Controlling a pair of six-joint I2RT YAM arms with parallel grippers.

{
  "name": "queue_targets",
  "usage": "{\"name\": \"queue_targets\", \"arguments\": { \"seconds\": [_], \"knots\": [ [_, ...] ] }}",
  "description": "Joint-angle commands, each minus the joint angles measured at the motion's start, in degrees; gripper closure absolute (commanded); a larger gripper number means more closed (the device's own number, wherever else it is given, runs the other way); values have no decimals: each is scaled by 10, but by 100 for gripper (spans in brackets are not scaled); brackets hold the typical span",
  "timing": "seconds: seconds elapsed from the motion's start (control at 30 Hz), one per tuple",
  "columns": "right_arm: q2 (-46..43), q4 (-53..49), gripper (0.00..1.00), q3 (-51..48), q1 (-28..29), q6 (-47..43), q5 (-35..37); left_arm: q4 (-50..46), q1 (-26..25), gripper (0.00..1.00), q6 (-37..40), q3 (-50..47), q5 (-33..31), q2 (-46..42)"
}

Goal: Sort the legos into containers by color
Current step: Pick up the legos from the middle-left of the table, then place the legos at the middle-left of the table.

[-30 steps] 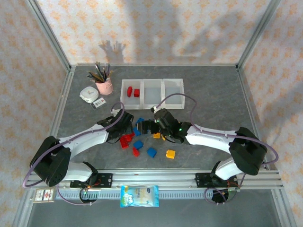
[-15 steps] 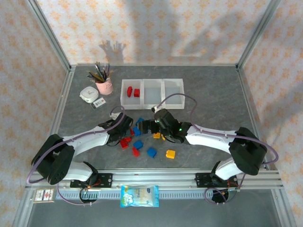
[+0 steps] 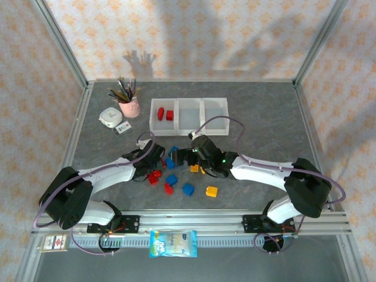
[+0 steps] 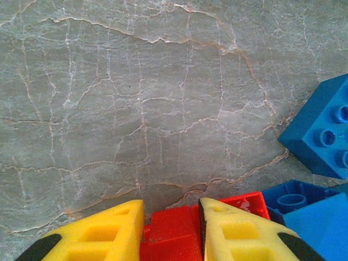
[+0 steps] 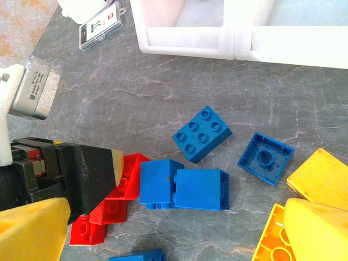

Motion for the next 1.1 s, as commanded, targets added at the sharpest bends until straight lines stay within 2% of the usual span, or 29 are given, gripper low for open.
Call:
{"name": "queue_targets", "arguments": {
  "seconds": [0.0,0.6,0.8,1.07],
  "knots": [
    [-13,-5,0,-5,2,3,22,6,-1,73,-10,-11,-5,-11],
    [-14,3,0,2,1,3,24,-34,12,76,10,21,-38,-55],
    [-4,5,0,6,1,7,19,-42,47,75,64,53,-42,-3],
    [-3,7,0,4,-1,8,24,-13,92,75,150,87,-13,71]
  ]
}}
